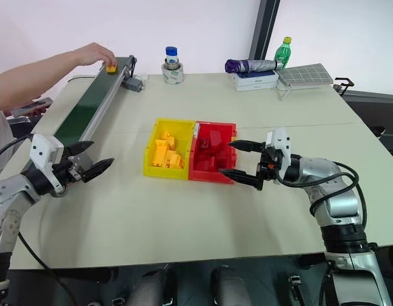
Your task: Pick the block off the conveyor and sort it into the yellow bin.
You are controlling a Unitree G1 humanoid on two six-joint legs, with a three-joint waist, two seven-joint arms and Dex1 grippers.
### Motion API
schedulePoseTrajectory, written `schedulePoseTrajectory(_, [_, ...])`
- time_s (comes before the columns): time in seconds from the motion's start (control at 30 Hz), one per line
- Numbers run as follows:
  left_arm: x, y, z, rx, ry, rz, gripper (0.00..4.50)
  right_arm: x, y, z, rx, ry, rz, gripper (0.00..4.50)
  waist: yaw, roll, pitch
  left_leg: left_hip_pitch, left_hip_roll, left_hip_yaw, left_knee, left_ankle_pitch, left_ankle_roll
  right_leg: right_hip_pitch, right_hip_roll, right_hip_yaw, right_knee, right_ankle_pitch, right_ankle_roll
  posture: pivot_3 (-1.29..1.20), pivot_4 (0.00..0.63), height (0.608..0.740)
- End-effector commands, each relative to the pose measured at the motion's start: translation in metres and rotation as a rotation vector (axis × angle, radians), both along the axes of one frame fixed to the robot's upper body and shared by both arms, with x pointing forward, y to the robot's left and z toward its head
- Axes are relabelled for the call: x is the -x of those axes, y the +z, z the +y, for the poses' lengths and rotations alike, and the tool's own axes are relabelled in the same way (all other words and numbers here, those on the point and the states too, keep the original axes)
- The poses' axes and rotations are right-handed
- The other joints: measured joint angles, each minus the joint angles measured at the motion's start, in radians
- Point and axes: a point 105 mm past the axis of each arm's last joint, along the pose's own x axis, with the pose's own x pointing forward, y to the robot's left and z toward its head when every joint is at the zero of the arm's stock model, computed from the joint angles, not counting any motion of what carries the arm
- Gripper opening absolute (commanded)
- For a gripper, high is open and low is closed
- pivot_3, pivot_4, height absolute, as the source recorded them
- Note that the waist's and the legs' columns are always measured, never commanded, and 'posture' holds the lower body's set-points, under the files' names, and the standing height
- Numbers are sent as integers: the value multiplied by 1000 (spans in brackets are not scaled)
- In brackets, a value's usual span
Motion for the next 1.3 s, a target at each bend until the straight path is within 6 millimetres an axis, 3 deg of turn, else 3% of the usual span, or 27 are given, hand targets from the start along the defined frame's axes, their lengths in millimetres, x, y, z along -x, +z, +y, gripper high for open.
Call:
schedulePoseTrajectory(0.03, [3, 18, 3, -10, 13, -82, 4441, -1, 7, 1, 1, 9, -44, 4500, 0, 0, 0, 0, 0, 0, 0, 0, 0, 0, 0, 0, 0, 0, 0, 0, 150, 740])
schedulePoseTrajectory(0.3, [6, 22, -3, -4, -22, -110, 4441, -6, 7, -1, 13, -17, -65, 4500, 0, 0, 0, 0, 0, 0, 0, 0, 0, 0, 0, 0, 0, 0, 0, 0, 150, 740])
schedulePoseTrajectory(0.6, [5, 33, 8, 37, 61, -177, 4441, -11, 9, -2, 19, -42, -88, 4500, 0, 0, 0, 0, 0, 0, 0, 0, 0, 0, 0, 0, 0, 0, 0, 0, 150, 740])
schedulePoseTrajectory(0.8, [16, 41, 23, 6, 182, -259, 4441, -13, 8, -2, 18, -42, -89, 4500, -2, 0, 0, 0, 0, 0, 0, 0, 0, 0, 0, 0, 0, 0, 1, 0, 150, 740])
schedulePoseTrajectory(0.97, [43, 52, 64, 53, 411, -318, 4441, -15, 7, 0, 15, -39, -94, 4500, -3, 0, 0, 0, 0, 0, -1, 0, 0, 0, 0, 0, 0, 0, 1, 0, 150, 740])
schedulePoseTrajectory(1.1, [62, 43, 82, 84, 529, -311, 4441, -16, 8, 0, 10, -37, -97, 4500, -1, 0, 0, 0, 0, 0, 0, 0, 0, 0, 0, 0, 0, 0, 0, 0, 150, 740])
schedulePoseTrajectory(1.3, [66, 35, 79, 88, 536, -298, 4441, -19, 10, 2, 7, -24, -97, 4500, 3, -1, 0, 0, 0, 0, 0, 0, 0, 0, -1, 0, 0, 0, -1, 0, 150, 740])
